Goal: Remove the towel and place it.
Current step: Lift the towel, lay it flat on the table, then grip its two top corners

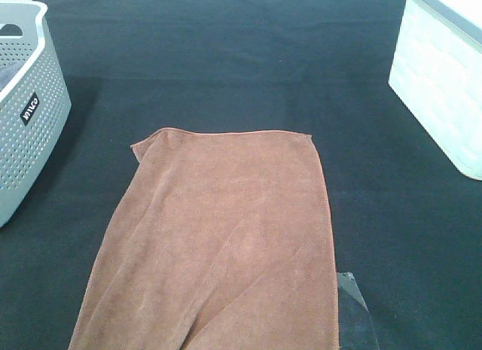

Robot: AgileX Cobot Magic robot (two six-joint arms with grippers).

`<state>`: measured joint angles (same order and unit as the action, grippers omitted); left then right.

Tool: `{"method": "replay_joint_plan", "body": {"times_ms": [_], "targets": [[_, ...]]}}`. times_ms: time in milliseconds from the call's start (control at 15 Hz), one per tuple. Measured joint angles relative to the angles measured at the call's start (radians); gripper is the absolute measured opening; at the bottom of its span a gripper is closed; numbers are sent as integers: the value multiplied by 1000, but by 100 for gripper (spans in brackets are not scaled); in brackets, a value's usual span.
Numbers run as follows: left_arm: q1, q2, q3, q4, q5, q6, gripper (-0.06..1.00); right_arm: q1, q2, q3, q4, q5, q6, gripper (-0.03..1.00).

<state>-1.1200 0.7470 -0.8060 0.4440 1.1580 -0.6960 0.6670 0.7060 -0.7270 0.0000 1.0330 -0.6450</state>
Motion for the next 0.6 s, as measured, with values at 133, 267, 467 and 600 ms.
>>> {"method": "replay_joint_plan", "body": {"times_ms": [133,267,467,600], "targets": [[0,0,-37,233,-24,-98,76,0,0,-6,-95,-152,118,54],[0,0,-43,439,-27,-210,76,0,14,-6,-196,-304,328,54],[0,0,-43,648,-28,-383,76,0,63,-6,-413,-510,739,54],[14,0,-63,710,-25,-438,74,0,120,-7,-592,-576,984,54]]}}
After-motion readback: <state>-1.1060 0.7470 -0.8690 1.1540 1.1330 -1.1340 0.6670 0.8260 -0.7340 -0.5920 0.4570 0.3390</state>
